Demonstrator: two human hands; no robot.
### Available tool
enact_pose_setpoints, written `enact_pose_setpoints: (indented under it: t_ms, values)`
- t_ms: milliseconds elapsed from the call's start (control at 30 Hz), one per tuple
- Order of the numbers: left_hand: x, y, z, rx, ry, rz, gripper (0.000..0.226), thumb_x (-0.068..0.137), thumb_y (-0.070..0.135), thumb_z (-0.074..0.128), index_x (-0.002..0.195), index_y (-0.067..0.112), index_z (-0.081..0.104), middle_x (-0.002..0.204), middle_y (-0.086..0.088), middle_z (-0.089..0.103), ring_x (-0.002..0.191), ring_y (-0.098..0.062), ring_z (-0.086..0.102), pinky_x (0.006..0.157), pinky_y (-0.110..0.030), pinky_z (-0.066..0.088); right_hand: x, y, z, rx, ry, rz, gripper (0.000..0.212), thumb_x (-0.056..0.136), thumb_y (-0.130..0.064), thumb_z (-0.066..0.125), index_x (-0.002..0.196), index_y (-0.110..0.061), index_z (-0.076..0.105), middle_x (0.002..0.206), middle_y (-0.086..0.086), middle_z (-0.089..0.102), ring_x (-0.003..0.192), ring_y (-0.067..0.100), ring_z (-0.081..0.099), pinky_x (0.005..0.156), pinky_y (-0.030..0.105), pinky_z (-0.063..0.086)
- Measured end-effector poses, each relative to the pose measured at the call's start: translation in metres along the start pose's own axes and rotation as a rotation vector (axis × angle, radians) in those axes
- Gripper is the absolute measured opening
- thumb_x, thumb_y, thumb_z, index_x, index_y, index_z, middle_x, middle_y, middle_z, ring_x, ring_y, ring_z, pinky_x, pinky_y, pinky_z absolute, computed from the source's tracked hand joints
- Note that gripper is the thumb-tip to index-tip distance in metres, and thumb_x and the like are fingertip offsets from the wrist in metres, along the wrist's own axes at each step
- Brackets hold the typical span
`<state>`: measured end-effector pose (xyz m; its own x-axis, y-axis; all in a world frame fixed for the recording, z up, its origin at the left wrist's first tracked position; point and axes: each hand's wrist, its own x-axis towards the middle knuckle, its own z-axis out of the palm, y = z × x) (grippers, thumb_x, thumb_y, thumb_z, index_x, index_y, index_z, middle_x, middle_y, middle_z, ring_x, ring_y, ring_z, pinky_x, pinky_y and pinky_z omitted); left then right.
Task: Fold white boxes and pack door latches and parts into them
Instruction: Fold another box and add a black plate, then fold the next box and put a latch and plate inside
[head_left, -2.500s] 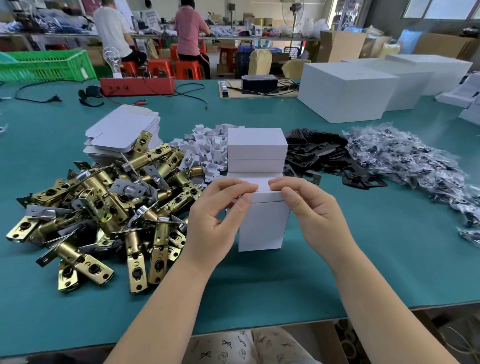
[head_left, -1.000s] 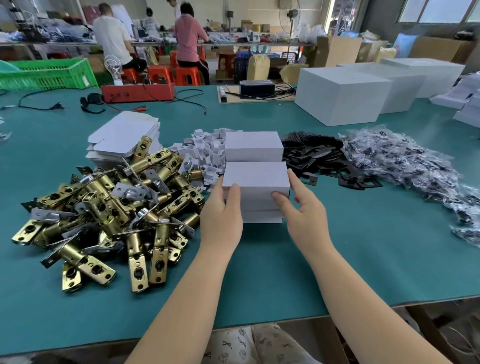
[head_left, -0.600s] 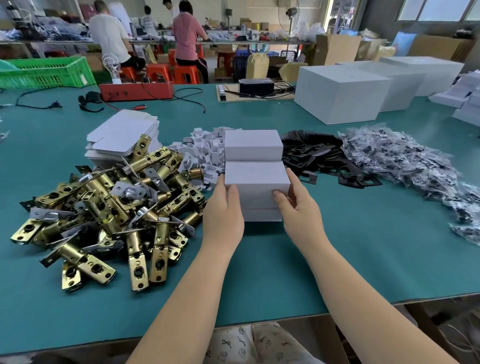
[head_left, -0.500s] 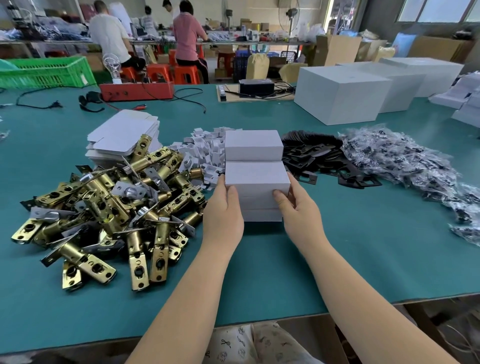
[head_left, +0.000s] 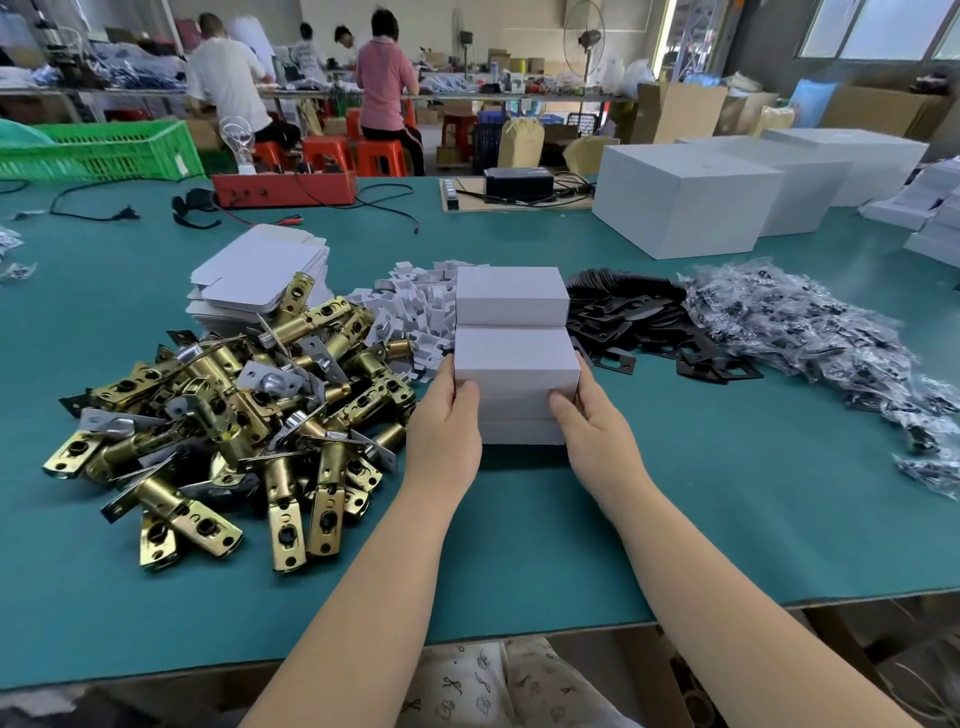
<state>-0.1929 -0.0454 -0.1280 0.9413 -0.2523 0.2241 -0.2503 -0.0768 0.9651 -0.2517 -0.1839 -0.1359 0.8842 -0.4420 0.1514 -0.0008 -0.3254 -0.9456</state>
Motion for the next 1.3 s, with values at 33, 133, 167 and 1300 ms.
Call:
enact_pose_setpoints:
  t_ms: [33,133,167,1300]
  values:
    - [0.000,0.001,0.000,-0.038,-0.004,-0.006,0.036,0.102,0.016,0.038,0.125,0.035,0.057,0.109,0.020,0.065,0.101,0.004,0.057,0.083,-0.021,0.043,0.000,0.000,0.000,0.053,-0.018,0.020,0.051,0.100,-0.025,0.044,0.147,-0.041,0.030,0.125,-0.033,0.050,0.111,-0.014,0.046,0.089,0.003,0.033]
    - [-0.001,0.005,-0.002,-0.143,-0.013,-0.032,0.038,0.099,0.017,0.042,0.104,0.049,0.063,0.104,0.027,0.068,0.098,0.008,0.059,0.086,-0.022,0.045,-0.001,0.001,-0.003,0.173,-0.053,0.067,0.042,0.099,-0.031,0.046,0.139,-0.045,0.043,0.124,-0.035,0.054,0.117,-0.011,0.047,0.103,0.022,0.034]
    - [-0.001,0.007,-0.003,-0.164,-0.019,-0.047,0.039,0.097,0.018,0.044,0.096,0.051,0.066,0.101,0.026,0.069,0.097,0.006,0.060,0.088,-0.024,0.046,-0.001,0.003,-0.004,0.209,-0.064,0.075,0.039,0.098,-0.032,0.046,0.134,-0.047,0.047,0.123,-0.035,0.056,0.118,-0.010,0.049,0.105,0.024,0.035]
    - [0.153,0.079,-0.136,1.462,0.144,-0.021,0.017,0.089,-0.007,0.048,0.099,-0.002,0.061,0.093,-0.017,0.059,0.090,-0.037,0.056,0.069,-0.040,0.043,0.007,0.013,-0.009,0.480,0.274,0.204,0.024,0.094,0.000,0.044,0.091,-0.014,0.064,0.078,-0.004,0.074,0.072,0.010,0.069,0.064,0.018,0.053]
